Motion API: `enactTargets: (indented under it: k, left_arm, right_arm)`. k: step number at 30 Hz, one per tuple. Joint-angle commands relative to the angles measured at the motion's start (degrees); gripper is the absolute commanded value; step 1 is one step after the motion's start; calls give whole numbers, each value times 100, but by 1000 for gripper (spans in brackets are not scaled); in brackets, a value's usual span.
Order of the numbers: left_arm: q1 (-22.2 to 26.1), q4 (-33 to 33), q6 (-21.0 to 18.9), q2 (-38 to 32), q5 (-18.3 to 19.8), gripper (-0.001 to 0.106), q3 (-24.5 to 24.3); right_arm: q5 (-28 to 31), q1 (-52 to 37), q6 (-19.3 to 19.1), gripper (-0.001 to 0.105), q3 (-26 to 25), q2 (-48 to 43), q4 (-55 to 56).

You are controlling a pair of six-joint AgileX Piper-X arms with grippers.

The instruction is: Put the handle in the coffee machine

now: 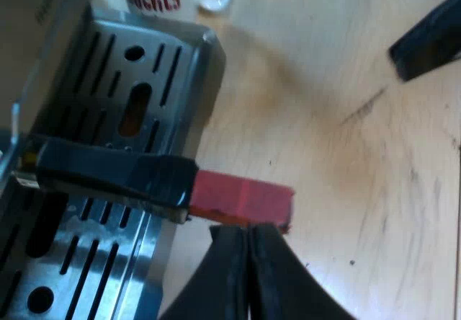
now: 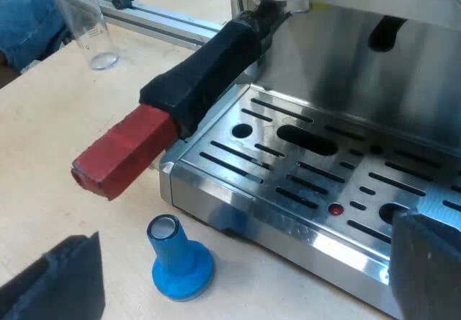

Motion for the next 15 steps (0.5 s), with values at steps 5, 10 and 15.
enactTargets:
  k: [5, 10, 15]
  left_arm:
    - [-4, 44, -730, -709, -225, 0, -49]
    - [-4, -395, -1597, -1288, -747, 0, -38]
    - [-4, -1087, -2874, -1760, -1593, 0, -38]
  right_arm:
    - [-401, 3, -252, 80, -210, -52, 11]
    - [-399, 3, -404, 80, -614, -52, 404]
    - [-399, -12, -414, 80, -814, -52, 656]
